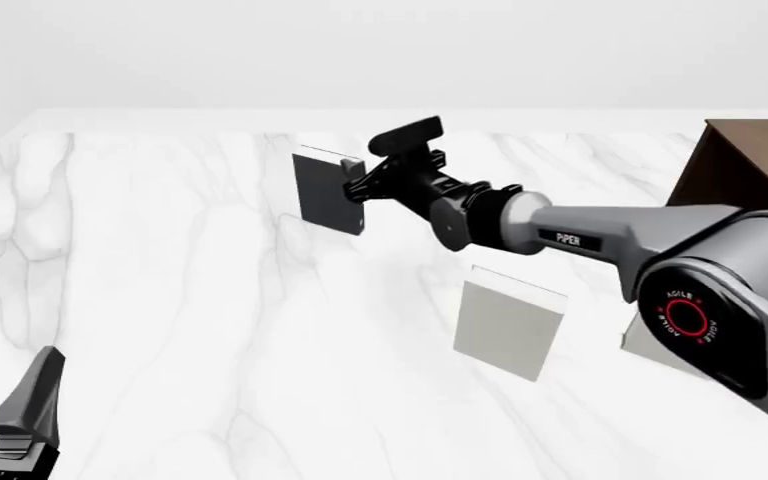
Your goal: Pick up the book on the left and place it on top of the shelf.
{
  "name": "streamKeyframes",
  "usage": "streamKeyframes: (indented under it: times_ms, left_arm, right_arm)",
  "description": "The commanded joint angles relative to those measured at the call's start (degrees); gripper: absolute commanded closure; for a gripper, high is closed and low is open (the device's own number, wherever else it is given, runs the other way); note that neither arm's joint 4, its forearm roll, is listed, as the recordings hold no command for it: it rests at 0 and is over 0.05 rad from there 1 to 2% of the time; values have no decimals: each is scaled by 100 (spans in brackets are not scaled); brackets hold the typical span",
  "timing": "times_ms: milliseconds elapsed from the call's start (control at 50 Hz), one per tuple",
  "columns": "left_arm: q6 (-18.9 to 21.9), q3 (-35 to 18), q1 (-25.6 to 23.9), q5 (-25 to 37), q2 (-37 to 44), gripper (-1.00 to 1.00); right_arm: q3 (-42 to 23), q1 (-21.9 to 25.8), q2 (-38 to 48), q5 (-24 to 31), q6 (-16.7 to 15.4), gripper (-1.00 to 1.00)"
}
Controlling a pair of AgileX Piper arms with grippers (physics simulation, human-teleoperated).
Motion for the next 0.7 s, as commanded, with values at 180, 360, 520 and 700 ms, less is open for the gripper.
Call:
streamKeyframes:
  times_ms: [180, 360, 520, 700]
  left_arm:
    - [0, 0, 0, 0, 0, -100]
    - [0, 0, 0, 0, 0, -100]
    - [0, 0, 0, 0, 0, -100]
    - [0, 0, 0, 0, 0, -100]
  right_arm:
    - [-226, 37, 276, -17, 17, -100]
    - [-284, 47, 397, -47, 27, -100]
    - [-398, 22, 532, -27, 47, -100]
    - [-558, 19, 712, -10, 76, -100]
